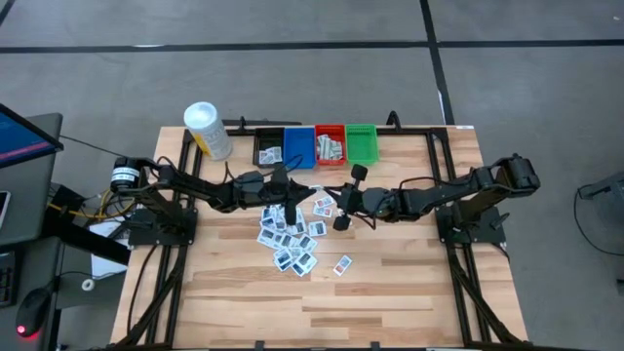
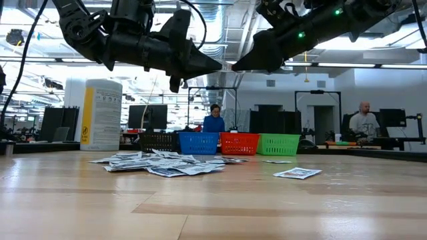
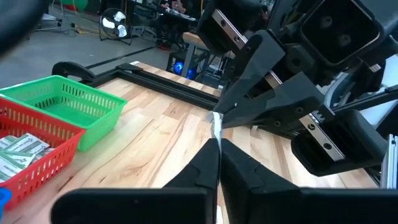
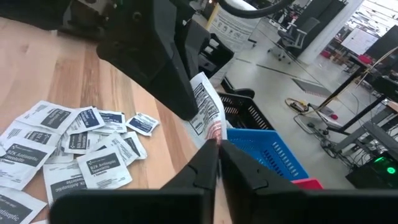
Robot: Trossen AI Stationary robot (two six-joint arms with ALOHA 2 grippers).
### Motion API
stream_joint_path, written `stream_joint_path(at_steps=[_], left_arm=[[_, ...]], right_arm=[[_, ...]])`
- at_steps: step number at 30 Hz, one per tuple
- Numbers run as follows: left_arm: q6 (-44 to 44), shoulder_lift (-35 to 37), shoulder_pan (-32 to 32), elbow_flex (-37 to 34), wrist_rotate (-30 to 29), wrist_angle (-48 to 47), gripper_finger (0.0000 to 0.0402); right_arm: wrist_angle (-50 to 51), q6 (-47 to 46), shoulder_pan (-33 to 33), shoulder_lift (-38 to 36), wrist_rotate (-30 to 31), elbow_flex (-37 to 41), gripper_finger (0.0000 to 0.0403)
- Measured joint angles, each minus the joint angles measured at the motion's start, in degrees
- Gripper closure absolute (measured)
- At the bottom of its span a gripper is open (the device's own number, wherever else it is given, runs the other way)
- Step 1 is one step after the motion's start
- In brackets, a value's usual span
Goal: Pick & Place First Aid Supplies
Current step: Put the orange ointment pack into the black bin
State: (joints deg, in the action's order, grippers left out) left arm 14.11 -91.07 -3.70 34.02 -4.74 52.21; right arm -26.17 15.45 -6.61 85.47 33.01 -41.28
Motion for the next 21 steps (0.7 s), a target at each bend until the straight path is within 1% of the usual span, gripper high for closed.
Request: stream_joint_path(at_steps=[4,6,9,10,12,14,17,21], left_arm=[[-0.2,0.0,0.0,0.0,0.1,-0.9,0.0394],[-0.3,0.0,0.0,0.0,0.1,-1.7,0.0395],[-0.4,0.0,0.0,0.0,0.1,-3.1,0.0396],[-0.4,0.0,0.0,0.0,0.1,-3.3,0.0395],[-0.4,0.0,0.0,0.0,0.1,-3.4,0.0395],[-0.4,0.0,0.0,0.0,0.1,-3.4,0.0396],[-0.6,0.0,0.0,0.0,0.1,-3.4,0.0396],[-1.4,0.0,0.0,0.0,0.1,-3.4,0.0395]], right_arm=[[0.2,0.1,0.0,0.0,0.6,0.0,0.0344],[0.3,0.1,0.0,0.0,3.4,0.0,0.0320],[0.3,-0.7,0.0,0.0,9.2,0.0,0.0287],[0.2,-1.6,0.0,0.0,10.3,0.0,0.0278],[-0.1,-3.4,0.2,0.0,10.3,0.0,0.0261],[-0.5,-4.3,0.4,0.0,7.7,0.0,0.0246],[-1.8,-4.3,0.3,0.0,0.9,0.0,0.0229],[-3.1,-0.6,0.3,0.0,-6.9,0.0,0.0220]])
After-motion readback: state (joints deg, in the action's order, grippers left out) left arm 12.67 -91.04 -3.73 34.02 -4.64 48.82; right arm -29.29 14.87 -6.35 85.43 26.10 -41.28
